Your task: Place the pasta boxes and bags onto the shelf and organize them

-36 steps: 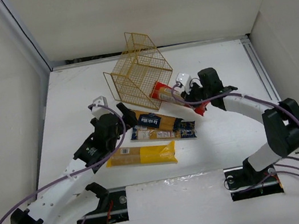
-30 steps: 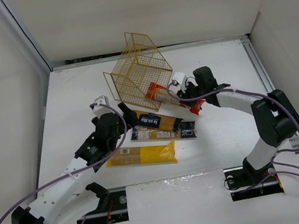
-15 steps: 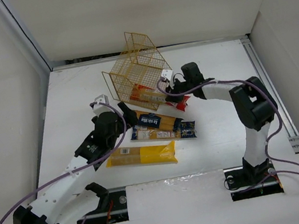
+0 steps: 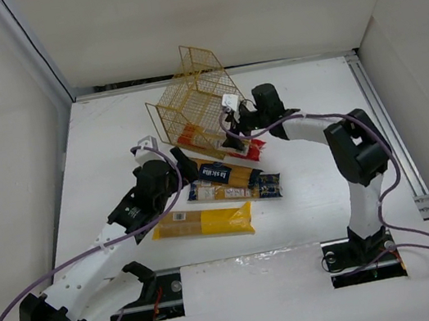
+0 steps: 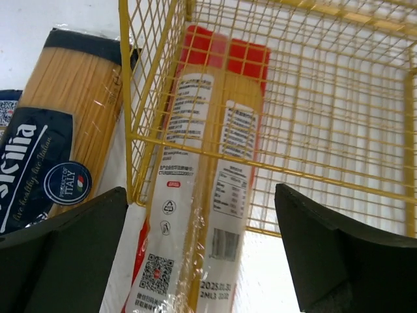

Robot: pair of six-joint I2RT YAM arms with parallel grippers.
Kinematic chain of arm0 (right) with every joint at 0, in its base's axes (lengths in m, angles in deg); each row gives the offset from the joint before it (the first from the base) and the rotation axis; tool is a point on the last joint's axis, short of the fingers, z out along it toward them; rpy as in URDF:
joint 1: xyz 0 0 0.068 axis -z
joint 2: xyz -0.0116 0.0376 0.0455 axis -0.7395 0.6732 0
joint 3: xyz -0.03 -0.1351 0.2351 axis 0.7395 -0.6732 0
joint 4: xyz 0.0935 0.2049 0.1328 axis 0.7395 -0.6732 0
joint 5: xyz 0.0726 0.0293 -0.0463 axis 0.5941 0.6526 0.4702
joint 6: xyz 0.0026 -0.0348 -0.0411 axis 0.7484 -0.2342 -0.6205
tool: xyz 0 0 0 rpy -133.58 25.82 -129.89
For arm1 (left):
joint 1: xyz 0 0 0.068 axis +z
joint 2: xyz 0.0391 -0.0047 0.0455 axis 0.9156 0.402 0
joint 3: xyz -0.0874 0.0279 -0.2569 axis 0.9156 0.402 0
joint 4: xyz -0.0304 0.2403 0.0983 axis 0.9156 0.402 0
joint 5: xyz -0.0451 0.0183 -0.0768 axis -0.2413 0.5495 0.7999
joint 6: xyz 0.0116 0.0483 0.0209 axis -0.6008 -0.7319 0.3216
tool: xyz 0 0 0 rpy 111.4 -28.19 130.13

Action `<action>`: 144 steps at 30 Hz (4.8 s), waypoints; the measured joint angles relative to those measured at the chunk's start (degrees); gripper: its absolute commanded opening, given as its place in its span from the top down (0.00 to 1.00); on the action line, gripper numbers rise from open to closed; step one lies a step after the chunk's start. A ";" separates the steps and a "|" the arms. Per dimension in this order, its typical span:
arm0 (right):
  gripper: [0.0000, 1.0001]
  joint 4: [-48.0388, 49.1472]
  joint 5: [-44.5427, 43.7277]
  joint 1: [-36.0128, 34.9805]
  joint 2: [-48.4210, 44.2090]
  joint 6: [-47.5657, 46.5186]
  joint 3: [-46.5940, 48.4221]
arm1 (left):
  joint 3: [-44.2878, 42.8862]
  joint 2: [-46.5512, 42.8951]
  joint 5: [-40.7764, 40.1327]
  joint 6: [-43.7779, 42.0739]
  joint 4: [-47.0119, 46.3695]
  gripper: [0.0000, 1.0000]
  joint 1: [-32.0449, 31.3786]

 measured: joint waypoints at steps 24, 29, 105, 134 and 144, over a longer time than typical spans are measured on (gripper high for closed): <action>0.01 -27.04 -22.34 -16.39 -10.67 -14.71 -4.63 | 7.19 -8.46 2.51 11.45 8.55 0.00 0.00; 0.01 -27.78 -23.47 -16.28 -8.11 -13.77 -2.23 | 7.23 -9.79 2.23 11.93 9.05 0.00 0.00; 1.00 -25.46 -38.12 -1.29 -47.17 -1.07 -21.99 | 6.43 -5.40 1.25 10.86 8.09 0.00 0.00; 1.00 -38.75 -48.76 13.68 -49.13 2.99 -16.09 | -35.65 35.12 8.37 -8.37 -4.33 0.00 6.71; 1.00 -29.49 -34.95 21.49 -26.05 -11.04 -2.78 | -42.95 41.27 9.11 -15.26 -3.32 0.00 9.09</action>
